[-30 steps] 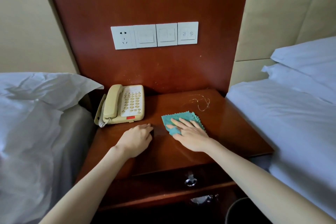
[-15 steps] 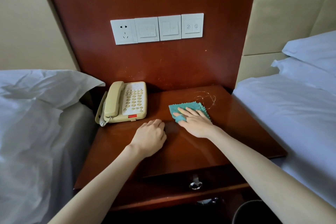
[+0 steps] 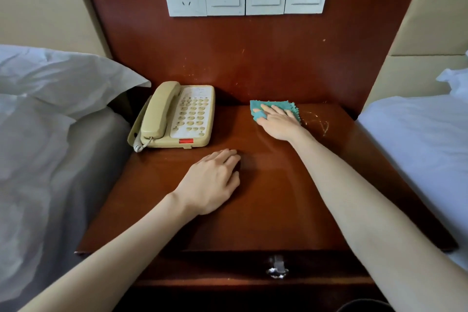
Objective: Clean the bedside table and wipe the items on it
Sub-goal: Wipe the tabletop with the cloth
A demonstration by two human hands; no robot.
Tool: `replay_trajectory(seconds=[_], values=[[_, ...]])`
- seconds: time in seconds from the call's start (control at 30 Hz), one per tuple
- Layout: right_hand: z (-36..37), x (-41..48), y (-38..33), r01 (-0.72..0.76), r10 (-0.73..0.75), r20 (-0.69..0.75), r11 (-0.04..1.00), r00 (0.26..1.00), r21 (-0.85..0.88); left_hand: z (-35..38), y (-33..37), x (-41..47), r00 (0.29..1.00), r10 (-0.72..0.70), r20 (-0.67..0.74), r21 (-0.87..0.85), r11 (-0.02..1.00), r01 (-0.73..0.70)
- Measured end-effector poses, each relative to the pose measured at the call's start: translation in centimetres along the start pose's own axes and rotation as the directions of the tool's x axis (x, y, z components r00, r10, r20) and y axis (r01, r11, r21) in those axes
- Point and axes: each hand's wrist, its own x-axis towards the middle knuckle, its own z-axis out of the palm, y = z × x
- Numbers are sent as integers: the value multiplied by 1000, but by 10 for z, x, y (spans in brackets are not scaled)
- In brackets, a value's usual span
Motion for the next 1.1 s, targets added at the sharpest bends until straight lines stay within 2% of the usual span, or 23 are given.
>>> replay_trajectory(seconds=[0.37,0.6,1.1], values=[[-15,26,36,-21,22,-1,999,1000,30,5,-8,4,1000,0,21,-56,998,1],[-28,-1,89,-220,222,1,969,975,114,5,-8,6,999,6,33,-77,997,-4],[-13,-102,72,-1,0,51,1000,999,25,7,-10,7,999,19,48,-65,998,-16]])
